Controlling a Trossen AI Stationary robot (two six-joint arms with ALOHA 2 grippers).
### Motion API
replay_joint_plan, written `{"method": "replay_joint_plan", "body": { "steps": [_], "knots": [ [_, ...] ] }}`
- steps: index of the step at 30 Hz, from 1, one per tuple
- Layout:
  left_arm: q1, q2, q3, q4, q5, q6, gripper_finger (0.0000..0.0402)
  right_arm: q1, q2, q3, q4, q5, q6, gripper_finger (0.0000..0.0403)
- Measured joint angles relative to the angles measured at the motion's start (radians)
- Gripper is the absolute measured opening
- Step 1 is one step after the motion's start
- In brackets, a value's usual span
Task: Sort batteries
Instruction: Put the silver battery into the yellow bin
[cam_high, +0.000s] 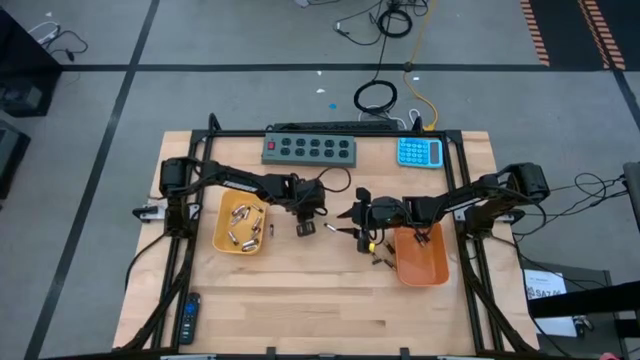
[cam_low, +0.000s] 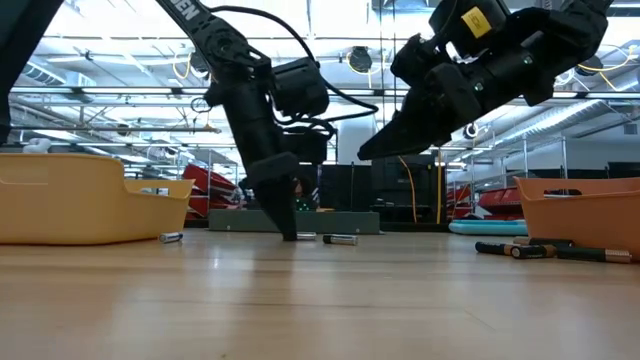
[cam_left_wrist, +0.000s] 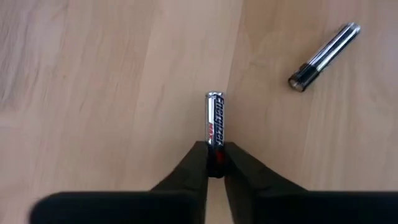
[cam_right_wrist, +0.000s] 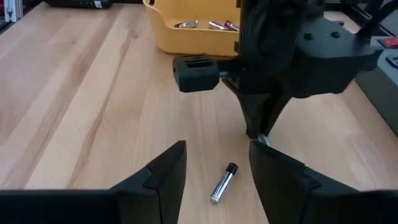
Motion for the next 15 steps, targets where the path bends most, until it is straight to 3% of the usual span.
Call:
{"method": "replay_joint_plan", "body": {
  "steps": [7, 15],
  "knots": [
    [0.013, -0.017, -0.003, 0.018, 0.018, -0.027, 0.0023, 0.001, 0.001, 0.000, -0.009, 0.000, 0.004, 0.0166],
    [-0.002, -0.182, 0.000, -0.107, 0.001, -0.088, 0.0023, 0.001, 0.001, 0.000, -0.063, 0.027, 0.004, 0.0166]
  ]
}}
